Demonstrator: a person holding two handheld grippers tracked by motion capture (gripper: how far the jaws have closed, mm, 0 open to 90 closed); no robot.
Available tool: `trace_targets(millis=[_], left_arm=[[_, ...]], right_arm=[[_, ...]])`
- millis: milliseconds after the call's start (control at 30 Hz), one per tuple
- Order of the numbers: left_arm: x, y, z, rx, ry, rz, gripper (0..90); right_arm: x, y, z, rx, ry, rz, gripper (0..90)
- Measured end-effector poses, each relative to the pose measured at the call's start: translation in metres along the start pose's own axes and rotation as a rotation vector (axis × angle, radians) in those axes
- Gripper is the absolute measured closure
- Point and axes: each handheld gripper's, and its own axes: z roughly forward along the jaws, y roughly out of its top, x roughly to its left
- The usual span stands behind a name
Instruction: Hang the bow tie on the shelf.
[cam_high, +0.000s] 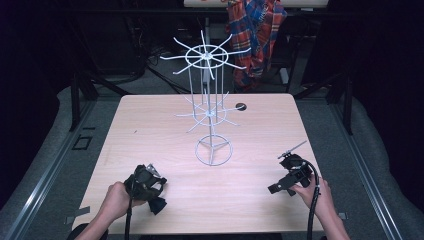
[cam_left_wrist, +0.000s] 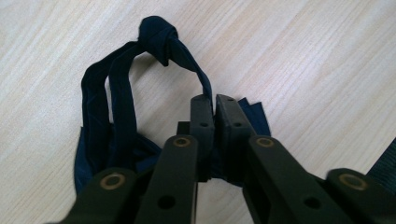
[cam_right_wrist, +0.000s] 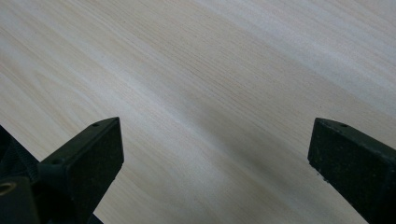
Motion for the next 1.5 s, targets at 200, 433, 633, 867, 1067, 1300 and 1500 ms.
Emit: trace_targets(millis=[200, 433, 633, 867, 1067, 1300, 1500], left_arm=[[0.001, -0.001, -0.005, -0.026, 0.001, 0.003, 87.7], [0.006, -0.004, -0.018, -0.113, 0.023, -0.022, 87.8], [0.007, -0.006, -0.026, -0.158, 0.032, -0.029, 87.8], [0.011, -0.008, -0.032, -0.200, 0.042, -0.045, 87.9], [0.013, -0.009, -0.038, -0.239, 0.048, -0.063, 87.9], [0.015, -0.008, -0.046, -0.288, 0.074, -0.069, 87.9], [0.017, -0.003, -0.050, -0.332, 0.070, -0.075, 88.0]], right_arm=[[0.002, -0.001, 0.002, -0.036, -0.002, 0.024, 3.2], [-0.002, 0.000, -0.002, 0.024, -0.023, -0.020, 3.4], [-0.001, -0.001, -0.002, 0.000, -0.016, -0.010, 3.5], [-0.001, -0.001, -0.002, 0.000, -0.015, -0.014, 3.6], [-0.001, -0.001, -0.002, -0.007, -0.009, -0.010, 3.6], [-0.001, -0.001, -0.002, 0.001, -0.027, -0.018, 3.6], [-0.001, -0.001, -0.001, -0.006, -0.025, -0.004, 3.6]])
